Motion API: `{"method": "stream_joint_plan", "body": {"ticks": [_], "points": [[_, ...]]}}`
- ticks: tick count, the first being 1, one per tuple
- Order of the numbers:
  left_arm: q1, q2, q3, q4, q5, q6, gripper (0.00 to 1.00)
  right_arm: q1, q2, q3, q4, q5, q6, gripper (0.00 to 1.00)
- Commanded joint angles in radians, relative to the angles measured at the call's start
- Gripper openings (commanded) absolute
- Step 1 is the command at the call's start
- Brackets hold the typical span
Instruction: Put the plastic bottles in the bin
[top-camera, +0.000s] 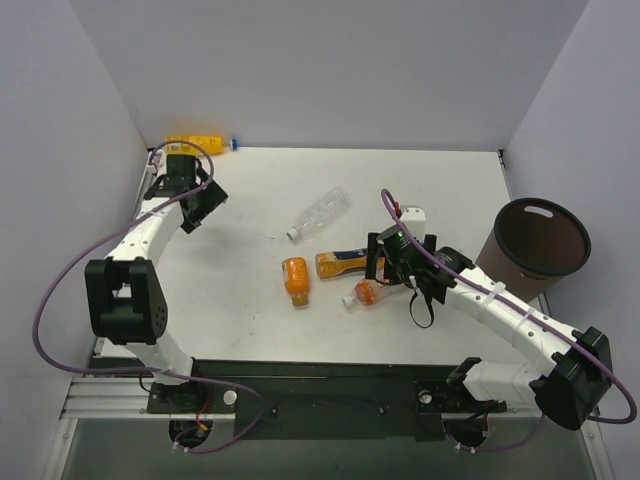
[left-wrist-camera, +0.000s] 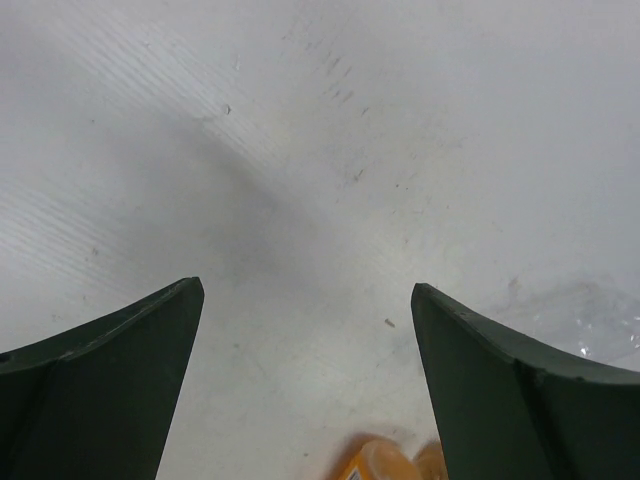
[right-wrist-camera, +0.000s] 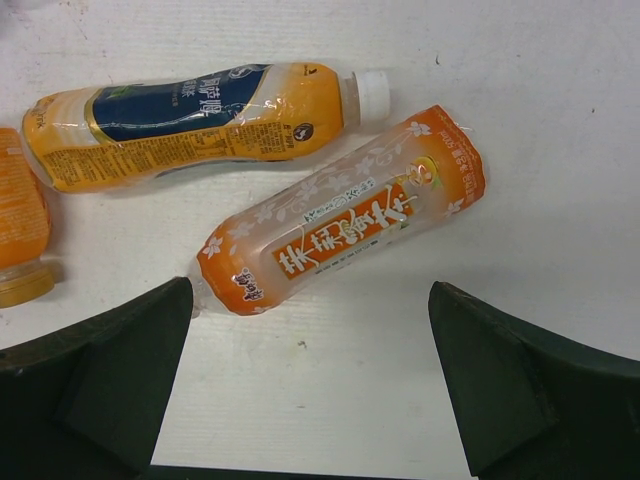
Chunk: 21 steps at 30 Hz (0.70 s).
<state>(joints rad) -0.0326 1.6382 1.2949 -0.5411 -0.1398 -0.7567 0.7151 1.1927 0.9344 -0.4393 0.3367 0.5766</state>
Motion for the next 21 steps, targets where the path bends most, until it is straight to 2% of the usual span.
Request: {"method": "stream_joint_plan", "body": {"ticks": [1, 4, 7, 12, 16, 18, 21], "points": [[0.063, 0.131, 0.189, 0.075, -0.018, -0.062, 0.97, 0.006, -0.012, 0.043, -0.036, 0.041, -0.011, 0.99], [0.105, 0.273, 0.334, 0.018, 0.049, -0.119, 0.97, 0.004, -0.001, 0.049, -0.023, 0.015, -0.003, 0.99], [0.148, 0.4, 0.463, 0.029, 0.118, -0.136, 0.97, 0.01, 0.002, 0.038, 0.01, -0.019, 0.006, 0.99], [0.181, 0.541, 0.642, 0.047, 0.135, -0.168, 0.97, 0.01, 0.054, 0.05, 0.021, 0.004, -0.02, 0.99], [0.192, 0.698, 0.844, 0.05, 0.14, -0.213, 0.97, 0.009, 0.129, 0.096, -0.012, 0.024, -0.037, 0.99], [0.191, 0.738, 0.889, 0.093, 0.131, -0.234, 0.97, 0.01, 0.156, 0.109, -0.016, 0.021, -0.041, 0.99], [0.192, 0.782, 0.902, 0.241, 0.14, -0.283, 0.97, 0.009, 0.173, 0.109, -0.012, 0.021, -0.035, 0.99]]}}
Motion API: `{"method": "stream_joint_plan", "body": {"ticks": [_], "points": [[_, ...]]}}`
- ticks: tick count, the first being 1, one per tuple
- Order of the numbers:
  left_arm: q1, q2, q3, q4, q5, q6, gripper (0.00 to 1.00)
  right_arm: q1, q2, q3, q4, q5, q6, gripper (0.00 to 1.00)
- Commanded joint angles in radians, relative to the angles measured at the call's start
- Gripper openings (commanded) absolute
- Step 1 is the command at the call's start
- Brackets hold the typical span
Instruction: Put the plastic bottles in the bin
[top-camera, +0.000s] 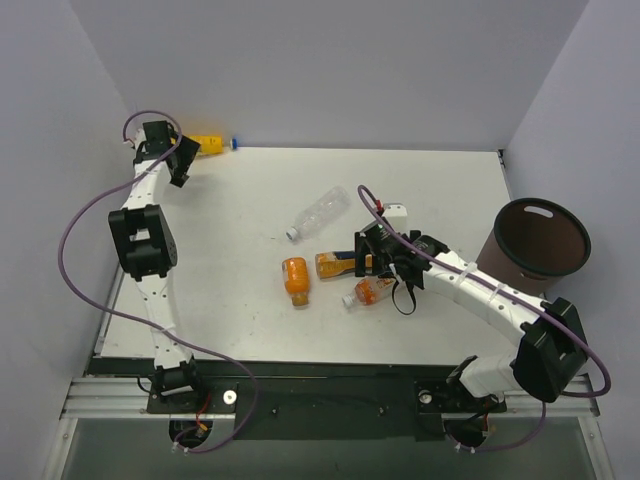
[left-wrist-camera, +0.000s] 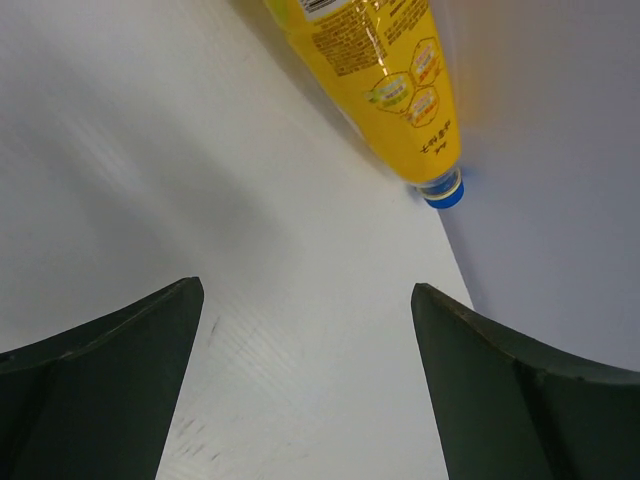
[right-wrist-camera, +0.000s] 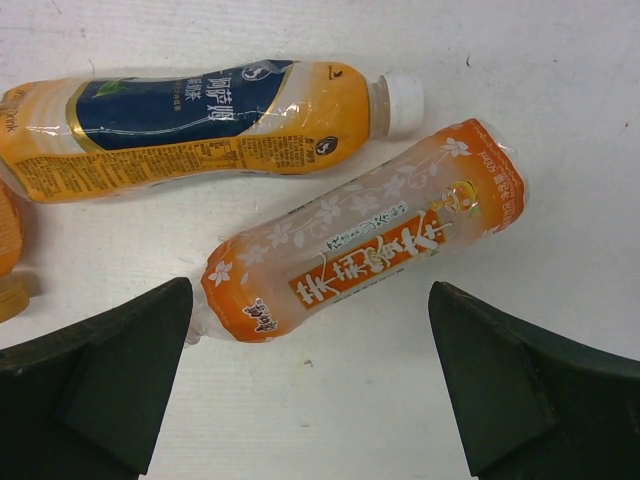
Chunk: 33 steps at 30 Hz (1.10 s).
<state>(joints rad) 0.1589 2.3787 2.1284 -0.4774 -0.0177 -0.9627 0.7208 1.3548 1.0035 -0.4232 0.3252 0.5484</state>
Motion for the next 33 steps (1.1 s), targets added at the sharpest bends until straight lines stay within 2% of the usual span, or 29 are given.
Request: {"method": "stream_joint_plan", "body": {"ticks": [1, 5, 17, 21, 26, 33], "points": [[-0.001, 0.075, 0.088, 0.195, 0.042, -0.09, 0.97, 0.005, 0.013, 0.04, -0.026, 0.034, -0.004, 0.99], [0.005, 0.174, 0.191, 0.221, 0.027, -0.162, 0.97, 0.002, 0.02, 0.037, -0.019, 0.028, -0.005, 0.99], [0.01, 0.3, 0.205, 0.442, -0.056, -0.416, 0.97, 0.002, 0.066, 0.07, -0.02, 0.028, -0.019, 0.98], [0.011, 0.362, 0.254, 0.436, -0.082, -0.485, 0.97, 0.003, 0.099, 0.092, -0.025, 0.032, -0.039, 0.98], [0.014, 0.413, 0.265, 0.508, -0.091, -0.582, 0.97, 0.003, 0.119, 0.103, -0.028, 0.04, -0.041, 0.98], [0.011, 0.494, 0.364, 0.497, -0.12, -0.631, 0.97, 0.002, 0.156, 0.119, -0.029, 0.034, -0.042, 0.98]]}}
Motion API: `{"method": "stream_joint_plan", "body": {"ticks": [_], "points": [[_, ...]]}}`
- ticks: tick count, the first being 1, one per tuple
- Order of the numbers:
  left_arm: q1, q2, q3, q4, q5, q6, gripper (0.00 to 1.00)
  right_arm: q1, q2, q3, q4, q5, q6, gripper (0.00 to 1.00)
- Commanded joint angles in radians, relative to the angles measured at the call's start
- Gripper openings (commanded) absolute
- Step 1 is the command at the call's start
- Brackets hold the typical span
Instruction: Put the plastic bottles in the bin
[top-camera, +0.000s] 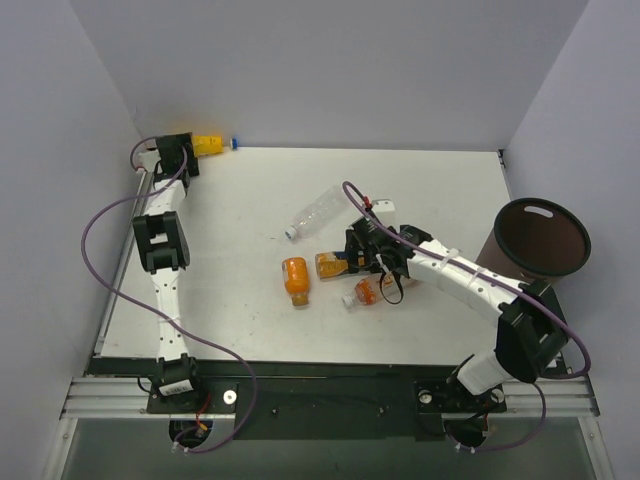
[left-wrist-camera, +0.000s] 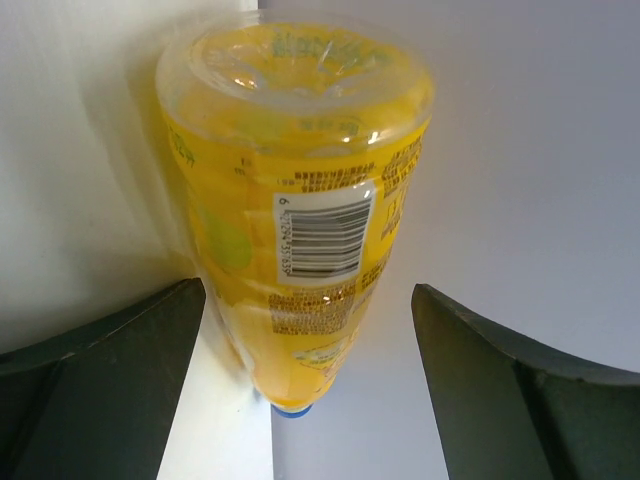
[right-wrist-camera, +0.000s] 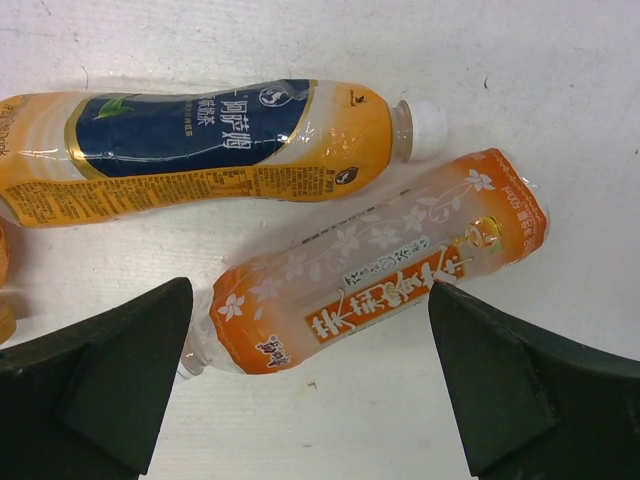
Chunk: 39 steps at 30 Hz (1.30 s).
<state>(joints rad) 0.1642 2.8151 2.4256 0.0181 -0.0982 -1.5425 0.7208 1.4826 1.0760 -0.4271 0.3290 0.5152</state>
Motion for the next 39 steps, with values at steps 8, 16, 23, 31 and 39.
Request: {"method": "stream_joint_plan", "body": {"ticks": [8, 16, 23, 31, 39], "points": [[0.001, 0.06, 0.086, -0.069, -0.095, -0.091, 0.97, -0.007, 0.036, 0.062, -0.024, 0.015, 0.009, 0.98], [0.001, 0.04, 0.058, -0.099, -0.084, -0.094, 0.69, -0.044, 0.004, 0.05, -0.012, -0.013, 0.016, 0.98], [0.001, -0.057, -0.074, -0.033, -0.031, -0.067, 0.69, -0.044, -0.018, 0.036, 0.004, -0.033, 0.034, 0.98], [0.024, -0.307, -0.421, 0.216, 0.031, 0.053, 0.68, -0.026, -0.097, -0.013, 0.042, -0.041, 0.043, 0.98], [0.029, -0.571, -0.814, 0.373, 0.175, 0.081, 0.67, -0.007, -0.215, -0.1, 0.087, -0.039, 0.054, 0.98]]}}
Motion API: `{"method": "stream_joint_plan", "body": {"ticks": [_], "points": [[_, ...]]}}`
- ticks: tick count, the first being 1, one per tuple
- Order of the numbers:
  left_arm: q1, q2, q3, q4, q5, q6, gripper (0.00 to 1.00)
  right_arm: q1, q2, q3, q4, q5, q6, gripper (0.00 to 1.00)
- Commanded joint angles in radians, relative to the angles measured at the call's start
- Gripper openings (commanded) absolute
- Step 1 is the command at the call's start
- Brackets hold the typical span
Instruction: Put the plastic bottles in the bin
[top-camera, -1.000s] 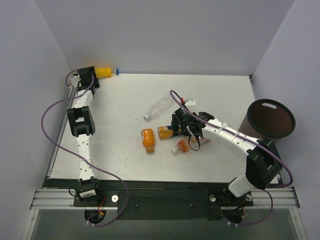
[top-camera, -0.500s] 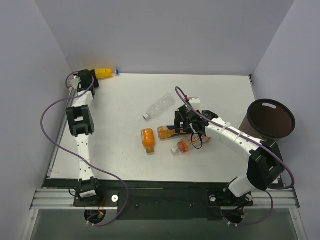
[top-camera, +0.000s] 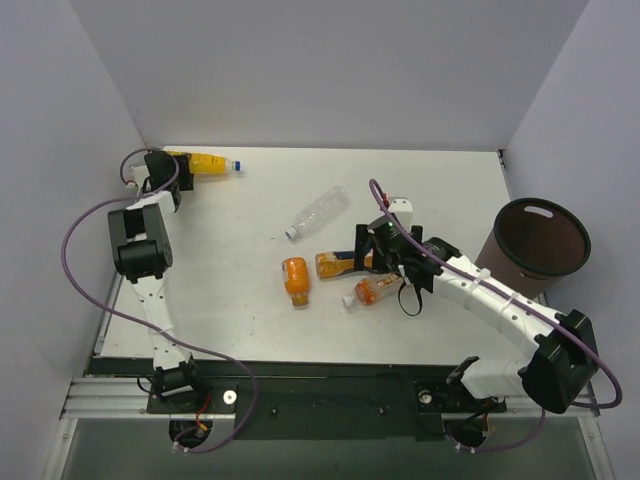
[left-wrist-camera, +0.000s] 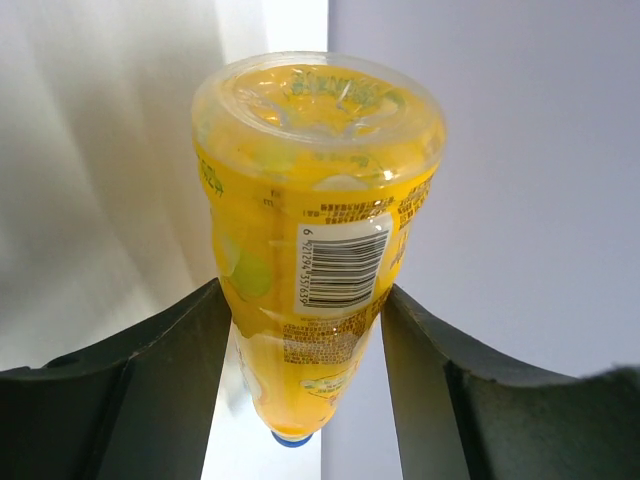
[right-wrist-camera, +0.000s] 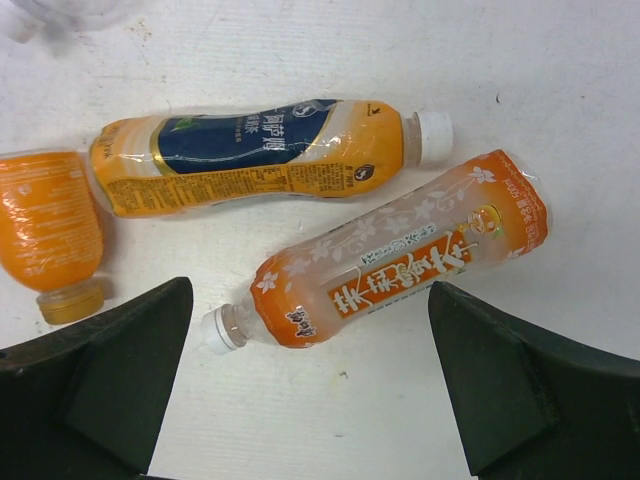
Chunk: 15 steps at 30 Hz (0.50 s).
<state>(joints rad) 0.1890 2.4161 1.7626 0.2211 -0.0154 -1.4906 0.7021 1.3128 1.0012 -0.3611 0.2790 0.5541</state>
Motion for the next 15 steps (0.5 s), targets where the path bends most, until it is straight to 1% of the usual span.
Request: {"method": "stream_joint_plan", "body": {"ticks": [1, 3, 6, 10, 11, 12, 13, 15], "points": [[0.004, -0.213, -0.184, 0.184, 0.118, 0.03, 0.66, 0.017, -0.062, -0.03, 0.024, 0.014, 0.015, 0.98], [0.001, -0.274, -0.251, 0.216, 0.184, 0.052, 0.63, 0.026, -0.086, -0.033, 0.024, 0.011, 0.01, 0.98], [-0.017, -0.401, -0.342, 0.202, 0.247, 0.107, 0.63, 0.033, -0.116, -0.035, 0.022, 0.017, 0.007, 0.98], [-0.063, -0.572, -0.391, 0.069, 0.333, 0.268, 0.62, 0.045, -0.165, -0.024, 0.001, 0.043, -0.006, 0.98], [-0.091, -0.597, -0.4, 0.016, 0.342, 0.338, 0.62, 0.046, -0.185, -0.019, -0.004, 0.046, -0.009, 0.98], [-0.105, -0.642, -0.405, -0.017, 0.36, 0.372, 0.62, 0.05, -0.194, -0.01, -0.016, 0.055, -0.01, 0.98], [-0.135, -0.661, -0.408, -0.076, 0.374, 0.436, 0.61, 0.051, -0.214, -0.007, -0.022, 0.06, -0.016, 0.98], [-0.18, -0.71, -0.423, -0.141, 0.429, 0.522, 0.61, 0.051, -0.242, -0.003, -0.033, 0.087, -0.023, 0.98]]}}
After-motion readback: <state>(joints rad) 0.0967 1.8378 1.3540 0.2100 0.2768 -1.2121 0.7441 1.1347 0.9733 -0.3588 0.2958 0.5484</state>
